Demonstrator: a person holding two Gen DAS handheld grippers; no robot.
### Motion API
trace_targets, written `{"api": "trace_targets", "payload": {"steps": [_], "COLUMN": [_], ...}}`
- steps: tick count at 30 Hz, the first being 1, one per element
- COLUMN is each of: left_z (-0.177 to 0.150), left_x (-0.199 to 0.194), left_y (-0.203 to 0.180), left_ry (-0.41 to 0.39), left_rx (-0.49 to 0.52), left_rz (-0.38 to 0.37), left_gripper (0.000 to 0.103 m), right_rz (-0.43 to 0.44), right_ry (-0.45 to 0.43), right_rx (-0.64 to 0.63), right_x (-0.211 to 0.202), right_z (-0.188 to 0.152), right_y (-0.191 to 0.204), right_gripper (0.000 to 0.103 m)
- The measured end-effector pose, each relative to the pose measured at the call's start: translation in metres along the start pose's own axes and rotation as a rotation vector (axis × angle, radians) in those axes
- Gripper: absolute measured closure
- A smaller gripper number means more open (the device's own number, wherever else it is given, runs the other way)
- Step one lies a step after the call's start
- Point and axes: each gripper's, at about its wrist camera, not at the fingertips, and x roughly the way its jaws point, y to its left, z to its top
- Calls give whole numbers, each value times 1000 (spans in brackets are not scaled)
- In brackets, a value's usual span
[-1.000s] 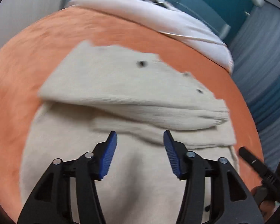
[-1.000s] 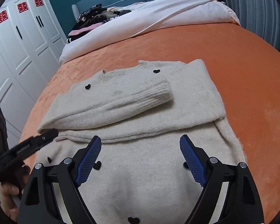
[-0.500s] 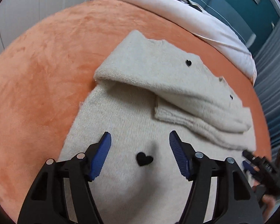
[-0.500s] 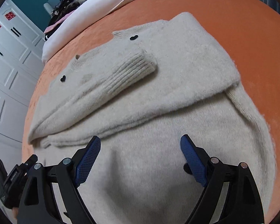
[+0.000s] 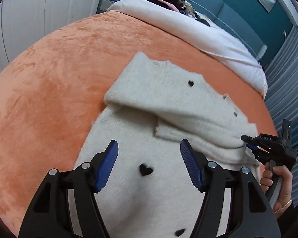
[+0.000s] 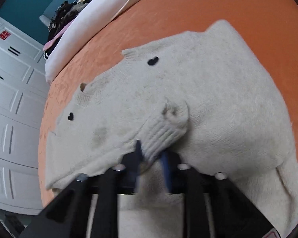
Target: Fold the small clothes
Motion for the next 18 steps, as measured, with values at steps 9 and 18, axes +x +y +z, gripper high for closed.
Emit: {"api": "trace_targets", "payload": {"steps": [9, 18], "left_z": [31, 27], "left_x": [50, 78], "left_y": [-13, 4], "left_ry": [67, 123], "left_rx": [-100, -271], "left_rz": [-93, -92], "left_gripper": [41, 37], "right_rz": [-152, -6], "right_ry": [25, -134], "right_rx": [-122, -21], "right_x": [-2, -55], "right_z": [-1, -9], "right_y": [-46, -59], "right_gripper": [86, 50]}}
